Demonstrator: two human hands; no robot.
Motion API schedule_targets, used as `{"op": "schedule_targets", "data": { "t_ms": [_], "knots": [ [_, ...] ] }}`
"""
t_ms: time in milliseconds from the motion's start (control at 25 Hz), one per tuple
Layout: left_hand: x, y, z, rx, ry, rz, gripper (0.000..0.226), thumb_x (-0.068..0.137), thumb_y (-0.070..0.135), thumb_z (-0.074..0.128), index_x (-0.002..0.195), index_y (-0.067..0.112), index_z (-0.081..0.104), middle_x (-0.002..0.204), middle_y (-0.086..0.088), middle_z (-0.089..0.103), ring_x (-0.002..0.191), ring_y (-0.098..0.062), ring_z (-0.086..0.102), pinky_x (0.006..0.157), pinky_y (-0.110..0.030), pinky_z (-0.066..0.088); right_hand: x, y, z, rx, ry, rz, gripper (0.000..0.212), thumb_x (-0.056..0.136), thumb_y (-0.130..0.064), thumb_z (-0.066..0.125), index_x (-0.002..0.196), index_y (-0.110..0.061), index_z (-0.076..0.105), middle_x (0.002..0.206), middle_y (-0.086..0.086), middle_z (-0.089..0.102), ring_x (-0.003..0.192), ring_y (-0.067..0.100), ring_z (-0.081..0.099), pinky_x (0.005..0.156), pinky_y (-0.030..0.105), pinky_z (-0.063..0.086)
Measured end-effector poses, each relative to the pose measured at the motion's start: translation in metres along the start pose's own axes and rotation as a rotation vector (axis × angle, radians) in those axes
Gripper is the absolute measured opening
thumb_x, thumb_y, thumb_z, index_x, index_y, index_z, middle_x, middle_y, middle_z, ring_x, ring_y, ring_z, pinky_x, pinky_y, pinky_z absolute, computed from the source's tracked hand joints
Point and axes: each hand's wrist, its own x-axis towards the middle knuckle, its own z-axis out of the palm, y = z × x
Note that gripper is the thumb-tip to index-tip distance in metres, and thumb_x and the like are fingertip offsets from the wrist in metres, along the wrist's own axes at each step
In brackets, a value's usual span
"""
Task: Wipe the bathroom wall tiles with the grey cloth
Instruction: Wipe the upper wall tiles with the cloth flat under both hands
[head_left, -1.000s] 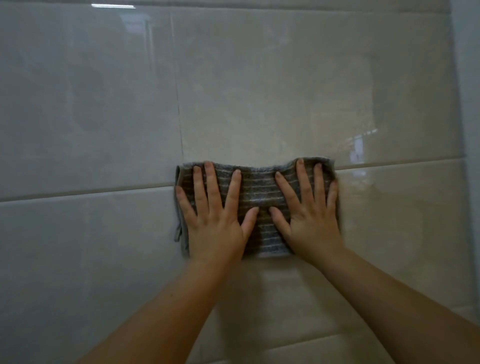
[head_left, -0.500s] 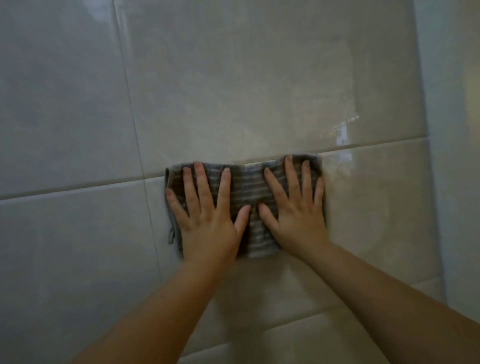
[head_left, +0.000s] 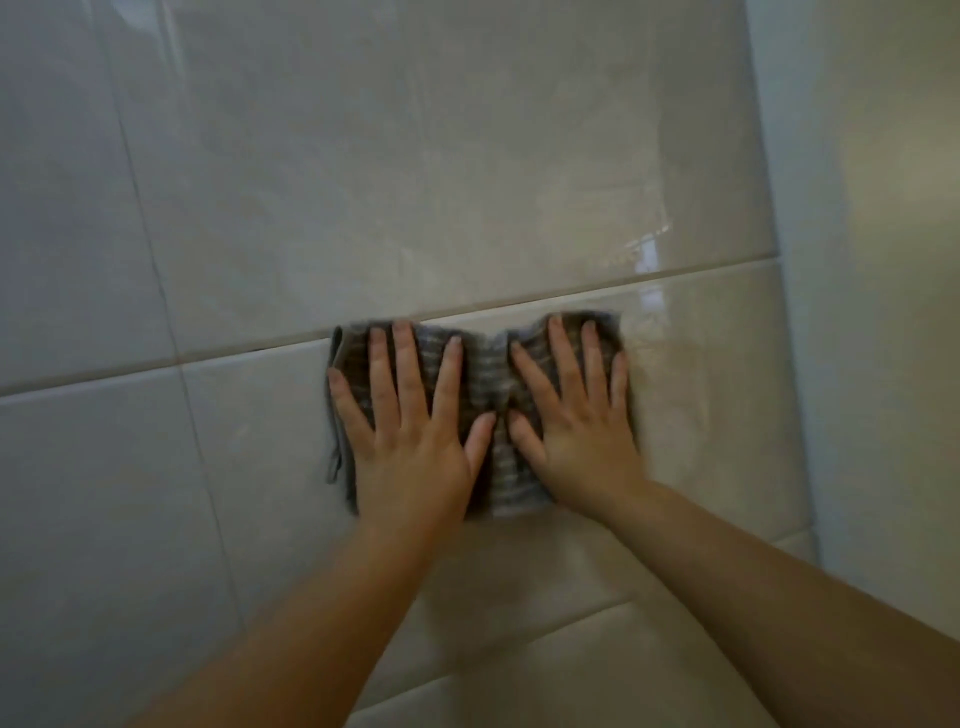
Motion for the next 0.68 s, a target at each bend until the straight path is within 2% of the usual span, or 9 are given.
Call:
{"op": "schedule_targets", "data": {
  "t_ms": [120,240,360,440,520,600,680],
  "knots": [
    [0.025,0.032,0.003,-0.034,0.005,-0.084,0.074,0.094,0.059,0.031,0.156,0.021,0.017,0.163,-0.021,0.005,0.151,-0.037,0.002,0.117,-0.063,-0.006,0.016,0.032,-0.005,0.017,0.008,0.124,0.069,0.091,-0.057,0.03,0.153,-0.035,0.008,0.163,0.008,0.003,0.15,0.032,-0.003,0.118,0.059,0.001],
    [-0.01,0.057,0.012,-0.062,-0.022,0.034,0.072,0.094,0.056,0.031,0.155,0.021,0.019,0.163,-0.021,0.009,0.15,-0.036,0.005,0.118,-0.063,-0.003,-0.028,0.041,0.005,-0.012,0.034,0.191,0.07,0.092,-0.053,0.032,0.153,-0.028,0.012,0.162,0.015,0.009,0.149,0.036,0.003,0.116,0.062,0.008],
    [-0.043,0.055,0.017,-0.068,-0.039,0.178,0.069,0.094,0.053,0.031,0.154,0.021,0.02,0.162,-0.02,0.01,0.15,-0.036,0.007,0.117,-0.064,0.003,-0.071,0.035,0.012,-0.044,-0.008,0.122,0.072,0.092,-0.05,0.034,0.155,-0.025,0.008,0.161,0.016,0.008,0.148,0.038,0.004,0.114,0.063,0.011],
    [-0.025,0.052,0.015,-0.044,-0.018,0.213,0.069,0.094,0.054,0.031,0.154,0.021,0.024,0.162,-0.02,0.011,0.15,-0.036,0.008,0.118,-0.063,0.0,-0.054,0.044,0.007,-0.052,-0.031,0.048,0.071,0.093,-0.05,0.033,0.155,-0.028,0.005,0.162,0.013,0.007,0.149,0.036,0.002,0.114,0.062,0.009],
    [0.014,0.061,0.012,-0.026,0.005,0.143,0.069,0.094,0.056,0.028,0.155,0.021,0.024,0.162,-0.021,0.01,0.15,-0.037,0.006,0.118,-0.061,-0.005,-0.018,0.057,-0.003,-0.046,-0.038,0.086,0.071,0.092,-0.052,0.029,0.153,-0.031,0.001,0.163,0.011,0.004,0.149,0.033,-0.002,0.117,0.059,0.003],
    [0.042,0.079,0.011,-0.038,0.01,0.043,0.071,0.094,0.057,0.024,0.156,0.022,0.018,0.163,-0.021,0.004,0.151,-0.037,0.002,0.117,-0.06,-0.01,0.008,0.074,-0.011,-0.009,-0.049,0.201,0.07,0.092,-0.056,0.023,0.152,-0.033,-0.003,0.163,0.009,-0.001,0.149,0.031,-0.007,0.119,0.054,-0.005],
    [0.04,0.097,0.013,-0.07,-0.014,0.031,0.071,0.095,0.056,0.025,0.157,0.021,0.016,0.163,-0.021,0.002,0.151,-0.037,0.001,0.117,-0.06,-0.011,-0.001,0.086,-0.007,0.007,-0.026,0.277,0.07,0.092,-0.057,0.022,0.154,-0.032,0.0,0.163,0.01,-0.001,0.149,0.031,-0.008,0.119,0.054,-0.004]
  ]
}}
